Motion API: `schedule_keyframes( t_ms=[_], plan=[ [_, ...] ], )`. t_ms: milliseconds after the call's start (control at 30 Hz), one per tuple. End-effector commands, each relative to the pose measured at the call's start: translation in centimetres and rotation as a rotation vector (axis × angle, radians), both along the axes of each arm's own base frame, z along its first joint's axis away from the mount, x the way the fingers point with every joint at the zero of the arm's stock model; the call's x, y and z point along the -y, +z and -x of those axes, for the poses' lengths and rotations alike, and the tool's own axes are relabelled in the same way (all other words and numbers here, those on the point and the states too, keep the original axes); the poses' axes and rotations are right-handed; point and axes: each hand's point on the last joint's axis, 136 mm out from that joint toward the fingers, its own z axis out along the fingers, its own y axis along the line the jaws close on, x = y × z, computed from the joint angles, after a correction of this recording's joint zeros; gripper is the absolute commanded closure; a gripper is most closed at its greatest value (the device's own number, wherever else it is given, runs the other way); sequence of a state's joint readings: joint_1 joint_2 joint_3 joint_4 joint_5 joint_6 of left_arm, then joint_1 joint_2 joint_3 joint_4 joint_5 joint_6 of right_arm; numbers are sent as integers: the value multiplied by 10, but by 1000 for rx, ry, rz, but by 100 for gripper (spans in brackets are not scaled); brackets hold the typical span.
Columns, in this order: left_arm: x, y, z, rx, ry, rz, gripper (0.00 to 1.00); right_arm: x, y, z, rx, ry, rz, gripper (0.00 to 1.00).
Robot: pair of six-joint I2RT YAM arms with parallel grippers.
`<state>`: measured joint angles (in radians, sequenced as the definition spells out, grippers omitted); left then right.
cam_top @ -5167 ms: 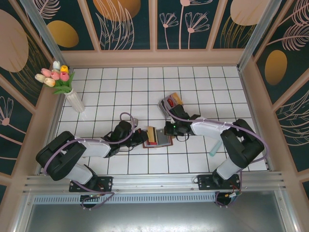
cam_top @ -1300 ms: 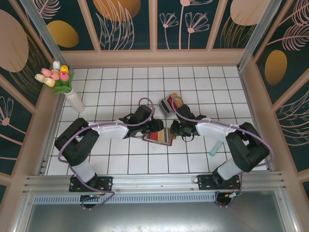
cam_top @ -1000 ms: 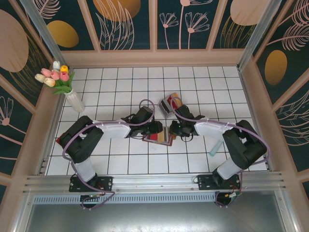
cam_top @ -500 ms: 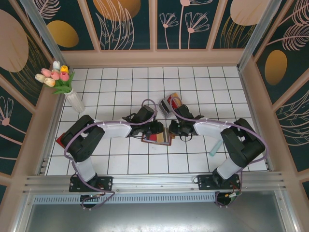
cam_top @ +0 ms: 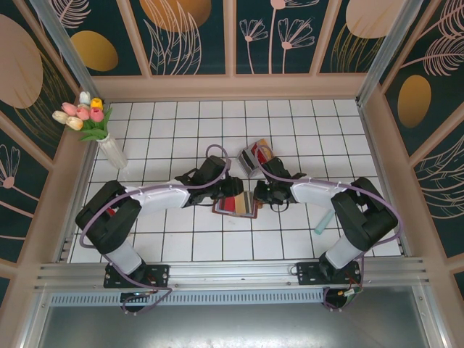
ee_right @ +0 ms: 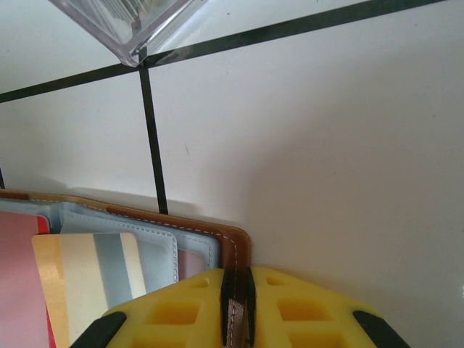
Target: Put the credit cards into the card holder
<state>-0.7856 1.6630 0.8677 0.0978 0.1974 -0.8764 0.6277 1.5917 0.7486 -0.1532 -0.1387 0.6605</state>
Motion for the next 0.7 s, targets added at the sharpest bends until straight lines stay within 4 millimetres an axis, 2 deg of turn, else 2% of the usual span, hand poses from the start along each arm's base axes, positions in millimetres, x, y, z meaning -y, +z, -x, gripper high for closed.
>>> schedule_keyframes(
  t_ms=[0, 200, 233, 267, 500, 667],
  plan=[
    [-3, -18, 8, -53, 6, -19, 62, 7, -8, 2, -13, -2, 32, 83],
    [-5, -22, 5, -64, 25, -50, 63, 7, -8, 3, -15, 2, 35, 83],
    [-7, -34, 5, -82, 28, -76, 63, 7, -8, 3, -15, 1, 35, 83],
    [-9, -36, 5, -85, 31, -90, 63, 8, -9, 3, -17, 2, 36, 83],
    [-10, -42, 6, -95, 21, -112, 63, 7, -9, 3, -18, 3, 34, 83],
    [0, -42, 5, -97, -8, -95, 72, 5, -10, 3, -22, 4, 28, 83]
  ],
)
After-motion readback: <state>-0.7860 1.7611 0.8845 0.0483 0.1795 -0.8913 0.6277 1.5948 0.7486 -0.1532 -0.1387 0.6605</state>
